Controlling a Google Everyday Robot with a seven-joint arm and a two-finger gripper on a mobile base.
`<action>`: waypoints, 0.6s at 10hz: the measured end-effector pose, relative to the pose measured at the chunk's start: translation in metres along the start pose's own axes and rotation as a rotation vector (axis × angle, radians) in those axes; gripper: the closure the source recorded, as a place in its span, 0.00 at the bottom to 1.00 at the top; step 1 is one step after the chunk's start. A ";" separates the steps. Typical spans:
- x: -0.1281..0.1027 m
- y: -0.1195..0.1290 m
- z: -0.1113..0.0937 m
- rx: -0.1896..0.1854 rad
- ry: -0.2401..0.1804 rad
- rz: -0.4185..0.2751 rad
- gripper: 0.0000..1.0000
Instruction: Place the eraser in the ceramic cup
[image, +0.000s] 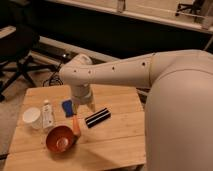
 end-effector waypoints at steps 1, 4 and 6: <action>-0.006 0.003 0.001 -0.003 -0.005 -0.031 0.35; -0.039 0.005 0.004 0.002 -0.030 -0.213 0.35; -0.073 -0.008 0.000 -0.002 -0.057 -0.422 0.35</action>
